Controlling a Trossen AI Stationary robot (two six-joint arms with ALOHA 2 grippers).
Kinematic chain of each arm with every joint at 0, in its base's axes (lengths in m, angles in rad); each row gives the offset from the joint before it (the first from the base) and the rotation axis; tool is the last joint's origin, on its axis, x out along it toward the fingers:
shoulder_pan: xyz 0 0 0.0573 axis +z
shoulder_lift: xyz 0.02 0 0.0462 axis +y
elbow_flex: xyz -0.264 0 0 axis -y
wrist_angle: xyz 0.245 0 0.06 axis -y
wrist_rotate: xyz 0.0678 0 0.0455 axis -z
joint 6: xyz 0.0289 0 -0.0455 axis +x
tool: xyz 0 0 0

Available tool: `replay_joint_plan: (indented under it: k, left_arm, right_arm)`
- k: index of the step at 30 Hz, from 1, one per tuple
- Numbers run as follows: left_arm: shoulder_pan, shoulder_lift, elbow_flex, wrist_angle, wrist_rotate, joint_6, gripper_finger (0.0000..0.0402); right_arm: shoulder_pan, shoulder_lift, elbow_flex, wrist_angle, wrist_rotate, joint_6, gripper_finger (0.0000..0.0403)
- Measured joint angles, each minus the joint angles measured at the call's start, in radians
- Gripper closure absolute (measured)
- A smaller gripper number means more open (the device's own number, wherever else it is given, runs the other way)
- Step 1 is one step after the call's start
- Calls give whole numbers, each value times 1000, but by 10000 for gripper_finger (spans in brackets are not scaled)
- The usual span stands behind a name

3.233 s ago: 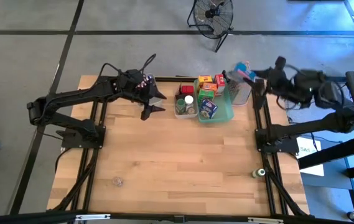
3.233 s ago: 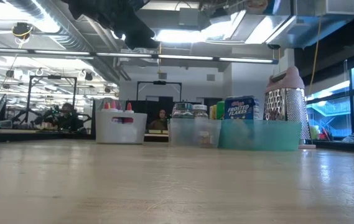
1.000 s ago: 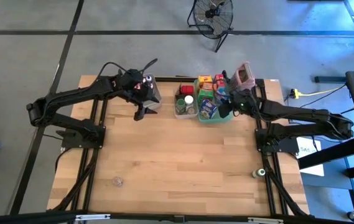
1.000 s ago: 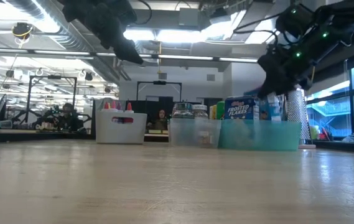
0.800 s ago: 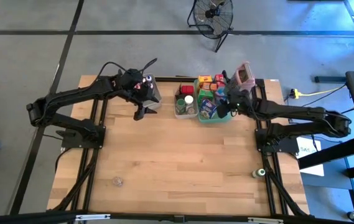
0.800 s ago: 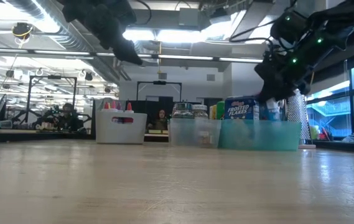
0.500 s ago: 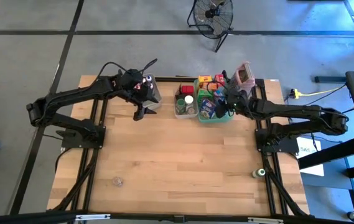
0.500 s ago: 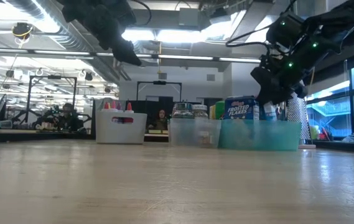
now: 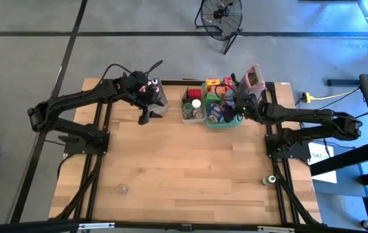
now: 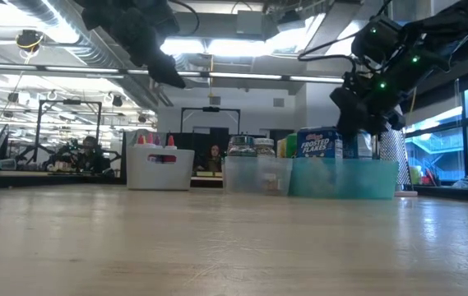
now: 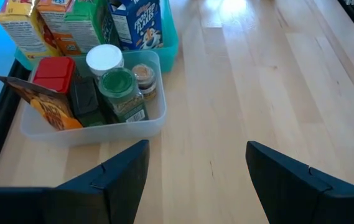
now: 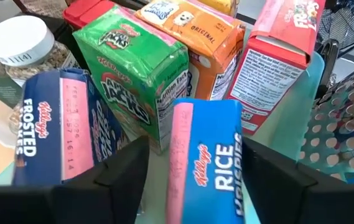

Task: Pick & Place Kitchen Items
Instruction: Put the light blue cereal box into the green bin, then put the green food coloring bottle into the gray bin

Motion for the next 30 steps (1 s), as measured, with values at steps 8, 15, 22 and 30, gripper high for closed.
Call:
replay_joint_plan:
  k: [8,15,22,30]
  left_arm:
    - [0,0,0,-19,0,-8,139]
    - [0,0,0,-17,0,-26,139]
    - [-3,0,0,-16,-1,-56,139]
    - [-11,0,0,-13,-1,-146,139]
  right_arm:
    - [0,-33,38,-16,0,-12,139]
    - [2,-100,163,-185,-16,-69,139]
    - [2,-163,316,-362,-152,-176,139]
    - [2,-193,475,-526,-525,-223,139]
